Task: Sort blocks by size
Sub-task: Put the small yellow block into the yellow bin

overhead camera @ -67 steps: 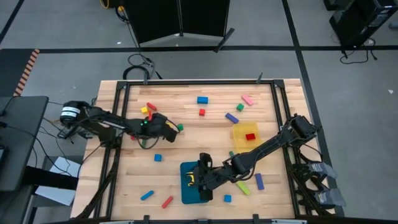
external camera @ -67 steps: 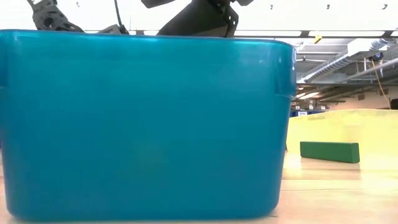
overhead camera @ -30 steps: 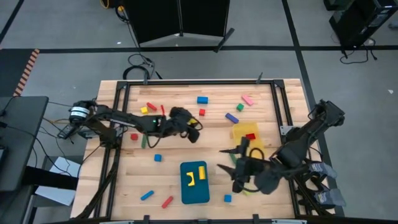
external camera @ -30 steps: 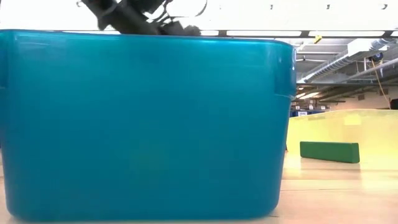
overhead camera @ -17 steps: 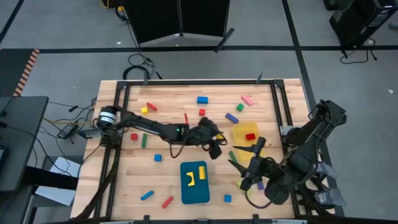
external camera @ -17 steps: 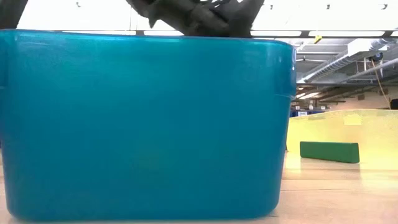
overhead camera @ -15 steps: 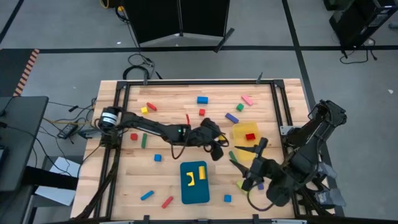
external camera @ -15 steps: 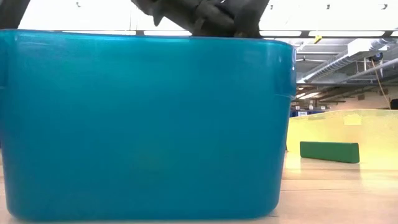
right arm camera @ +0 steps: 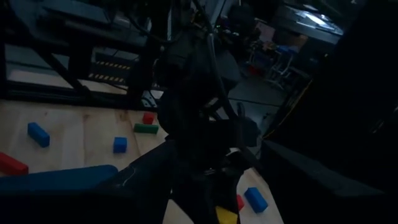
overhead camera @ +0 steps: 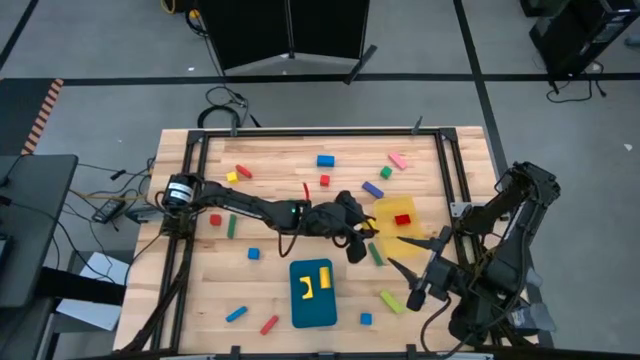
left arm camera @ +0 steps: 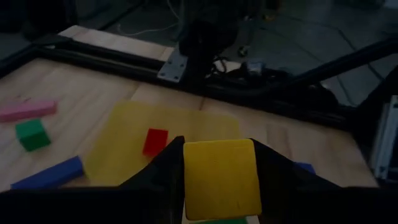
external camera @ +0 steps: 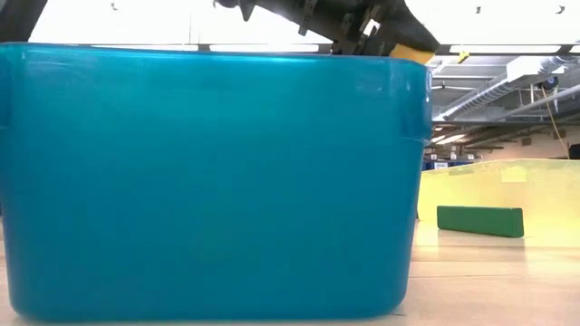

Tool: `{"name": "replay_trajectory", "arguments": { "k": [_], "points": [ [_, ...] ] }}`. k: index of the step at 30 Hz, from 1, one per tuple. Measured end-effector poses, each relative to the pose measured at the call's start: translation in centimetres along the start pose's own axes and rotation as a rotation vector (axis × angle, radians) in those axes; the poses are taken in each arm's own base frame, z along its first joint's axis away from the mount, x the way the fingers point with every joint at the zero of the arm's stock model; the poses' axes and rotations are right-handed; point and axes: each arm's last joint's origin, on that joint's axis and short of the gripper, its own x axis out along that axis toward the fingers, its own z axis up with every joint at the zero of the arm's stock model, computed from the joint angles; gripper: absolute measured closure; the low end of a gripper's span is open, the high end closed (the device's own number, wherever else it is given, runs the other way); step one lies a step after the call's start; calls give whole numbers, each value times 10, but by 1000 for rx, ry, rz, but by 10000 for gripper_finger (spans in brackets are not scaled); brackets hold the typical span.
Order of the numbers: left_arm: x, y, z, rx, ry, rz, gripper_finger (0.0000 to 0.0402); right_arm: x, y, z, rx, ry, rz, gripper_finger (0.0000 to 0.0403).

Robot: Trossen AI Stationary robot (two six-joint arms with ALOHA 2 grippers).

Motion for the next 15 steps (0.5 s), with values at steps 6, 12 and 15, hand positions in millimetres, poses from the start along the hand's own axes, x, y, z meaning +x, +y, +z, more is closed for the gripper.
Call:
{"name": "replay_trajectory", "arguments": {
  "k": [6,12,15],
  "points": [
    [4,4,4,-18,-36,-62,263,0,0,0,13,-7,-5,157],
    [16,16,-3,-37,-41,-74,263,0,-1,1,17,-34,-33,156],
    [29,25,-6,-62,-27,-74,263,1,-1,1,18,-39,-41,160]
  ]
}}
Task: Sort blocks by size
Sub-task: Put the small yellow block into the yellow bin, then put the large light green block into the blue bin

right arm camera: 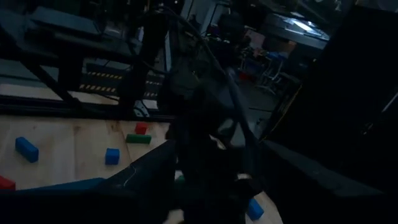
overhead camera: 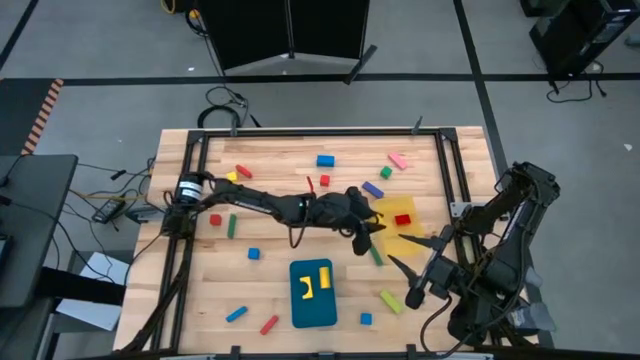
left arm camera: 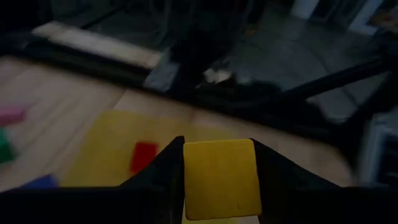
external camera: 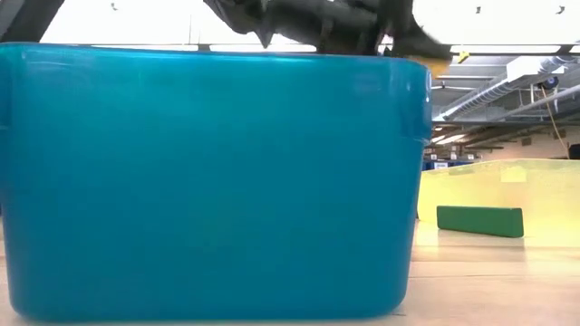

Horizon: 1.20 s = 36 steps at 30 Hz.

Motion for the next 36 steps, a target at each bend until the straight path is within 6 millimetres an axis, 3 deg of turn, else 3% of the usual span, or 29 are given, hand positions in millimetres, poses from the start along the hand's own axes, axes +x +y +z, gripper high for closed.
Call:
{"name": "replay_trajectory", "arguments": {
  "k": [4,15,18,23,26,29,33,36],
  "points": [
    [21,7,3,-5,13,17,263,2,0,1,18,-7,-12,162],
    [72,28,-16,-18,119,81,256,2,1,2,38,-8,-12,164],
    [76,31,-24,-42,149,86,192,2,1,2,42,-8,-12,165],
    [72,29,-14,-35,129,61,87,2,2,2,45,-4,-6,161],
    [61,27,-9,-32,67,92,77,2,3,3,56,11,10,160],
    [40,28,-9,-62,-7,71,96,2,4,3,76,26,31,162],
    [-11,36,-20,-121,-106,29,143,6,8,3,106,65,61,161],
    [-60,35,-21,-131,-185,20,175,23,15,0,125,143,83,157]
  ]
}}
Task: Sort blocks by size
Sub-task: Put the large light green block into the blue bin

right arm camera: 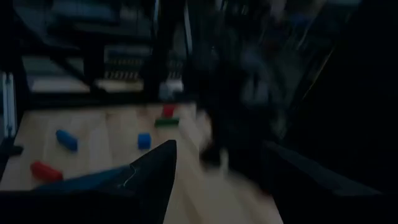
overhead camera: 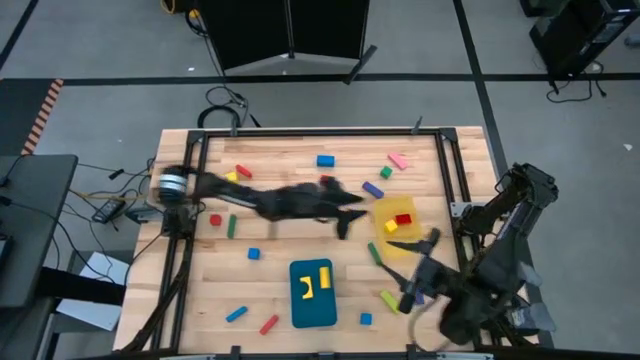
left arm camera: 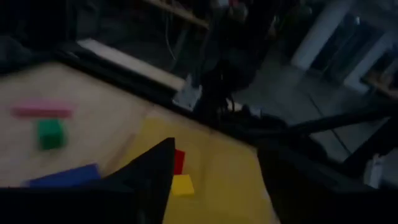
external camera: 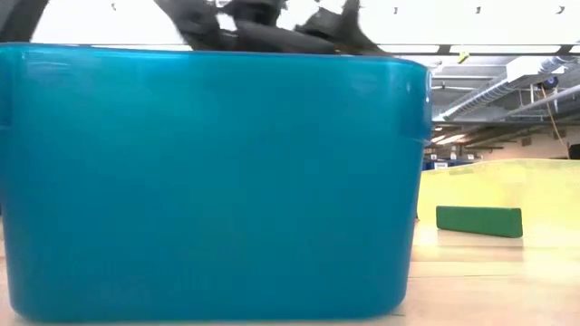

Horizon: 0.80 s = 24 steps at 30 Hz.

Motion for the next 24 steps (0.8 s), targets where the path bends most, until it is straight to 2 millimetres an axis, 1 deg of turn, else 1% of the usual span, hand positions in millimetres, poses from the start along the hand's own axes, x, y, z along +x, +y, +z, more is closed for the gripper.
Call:
{"name": "replay_trajectory", "arguments": {
  "k": [1,3,7,10,13,15,17,20,22,24],
  "points": [
    [-17,-2,4,-3,-23,-5,183,9,1,-1,4,47,15,156],
    [-48,-6,3,0,-26,18,196,31,5,-5,18,164,51,154],
    [-105,-13,3,3,-66,47,207,72,12,-20,19,406,132,148],
    [-141,-16,1,-7,-111,66,208,92,18,-32,6,558,202,141],
    [-169,-18,-2,-20,-150,77,208,103,23,-47,-38,694,245,133],
    [-182,-19,-3,-30,-173,84,208,108,23,-56,-63,770,242,127],
    [-191,-19,-7,-37,-180,78,208,110,23,-64,-82,846,231,121],
    [-199,-22,-13,-34,-165,57,208,112,27,-72,-61,941,251,115],
    [-202,-24,-15,-32,-158,48,208,108,34,-76,-26,989,304,115],
    [-203,-27,-16,-32,-154,36,208,98,42,-79,5,1022,336,115]
  ]
}}
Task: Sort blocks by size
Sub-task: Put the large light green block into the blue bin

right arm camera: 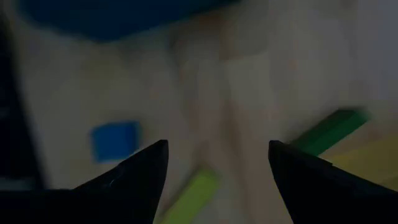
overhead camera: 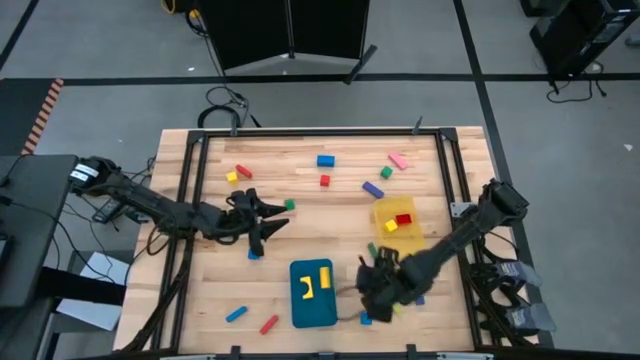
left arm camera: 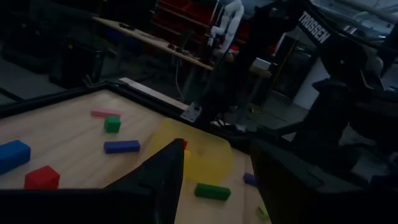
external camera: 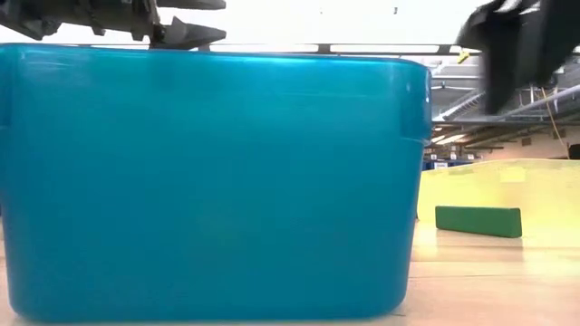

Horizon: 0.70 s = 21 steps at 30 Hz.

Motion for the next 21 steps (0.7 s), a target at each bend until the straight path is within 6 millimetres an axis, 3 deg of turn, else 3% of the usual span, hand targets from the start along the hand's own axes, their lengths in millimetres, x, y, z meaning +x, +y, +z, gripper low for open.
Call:
{"name": "replay_trajectory", "arguments": {
  "k": [6,12,16,21],
  "points": [
    [-1,-2,-1,1,5,-12,208,6,27,-33,110,26,-14,112],
    [-1,-2,-1,20,4,-12,208,35,48,-57,182,33,-96,112],
    [-1,-3,-1,18,2,-13,208,52,53,-70,229,47,-178,109],
    [-2,-4,-1,17,6,-26,208,58,50,-80,297,14,-239,107]
  ]
}}
